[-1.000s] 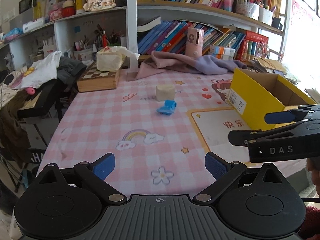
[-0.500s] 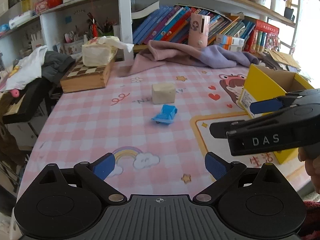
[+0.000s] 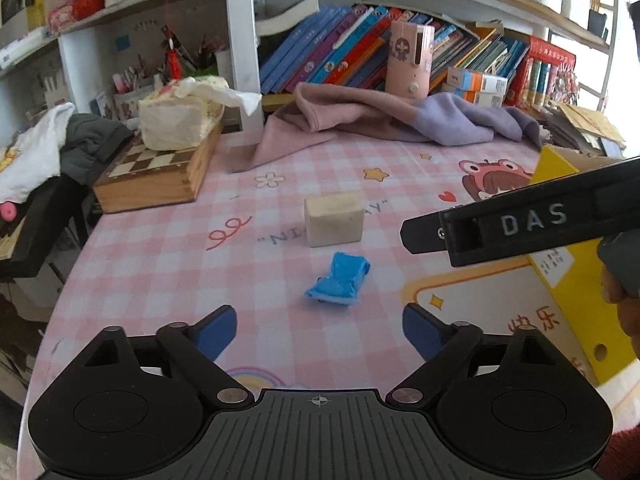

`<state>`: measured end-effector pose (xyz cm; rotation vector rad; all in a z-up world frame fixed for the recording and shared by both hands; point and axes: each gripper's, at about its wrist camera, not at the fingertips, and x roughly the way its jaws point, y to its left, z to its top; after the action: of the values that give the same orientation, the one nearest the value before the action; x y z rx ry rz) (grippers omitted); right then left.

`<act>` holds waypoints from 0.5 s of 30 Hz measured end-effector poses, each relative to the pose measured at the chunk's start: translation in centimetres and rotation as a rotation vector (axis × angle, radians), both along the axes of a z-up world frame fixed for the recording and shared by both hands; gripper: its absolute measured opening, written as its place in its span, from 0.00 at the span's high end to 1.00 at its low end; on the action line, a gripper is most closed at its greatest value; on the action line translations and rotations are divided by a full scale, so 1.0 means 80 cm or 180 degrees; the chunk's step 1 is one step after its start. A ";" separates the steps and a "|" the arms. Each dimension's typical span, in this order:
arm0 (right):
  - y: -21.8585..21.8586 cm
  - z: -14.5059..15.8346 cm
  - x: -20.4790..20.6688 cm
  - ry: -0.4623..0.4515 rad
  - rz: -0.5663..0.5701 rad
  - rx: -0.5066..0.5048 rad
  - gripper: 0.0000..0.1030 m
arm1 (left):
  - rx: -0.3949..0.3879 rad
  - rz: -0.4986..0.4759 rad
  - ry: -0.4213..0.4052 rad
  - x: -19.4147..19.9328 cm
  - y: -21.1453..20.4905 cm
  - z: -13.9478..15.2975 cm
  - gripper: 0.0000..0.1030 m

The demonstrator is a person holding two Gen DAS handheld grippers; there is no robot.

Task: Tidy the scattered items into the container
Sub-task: 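Move the left gripper to the blue toy and grasp it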

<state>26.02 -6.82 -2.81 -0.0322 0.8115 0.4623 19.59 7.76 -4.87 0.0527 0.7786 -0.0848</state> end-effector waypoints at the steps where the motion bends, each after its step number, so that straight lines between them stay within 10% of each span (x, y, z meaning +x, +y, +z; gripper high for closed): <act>1: 0.001 -0.001 0.004 -0.0003 0.0020 -0.0019 0.13 | 0.0005 -0.0026 0.0022 0.008 -0.001 -0.004 0.21; 15: 0.021 -0.023 0.054 0.0072 0.0149 -0.0187 0.13 | 0.0006 -0.0234 0.0204 0.093 -0.011 -0.056 0.54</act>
<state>30.37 -5.17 -4.67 -0.1007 0.8478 0.4838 27.01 6.87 -9.32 0.0809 0.8409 -0.1560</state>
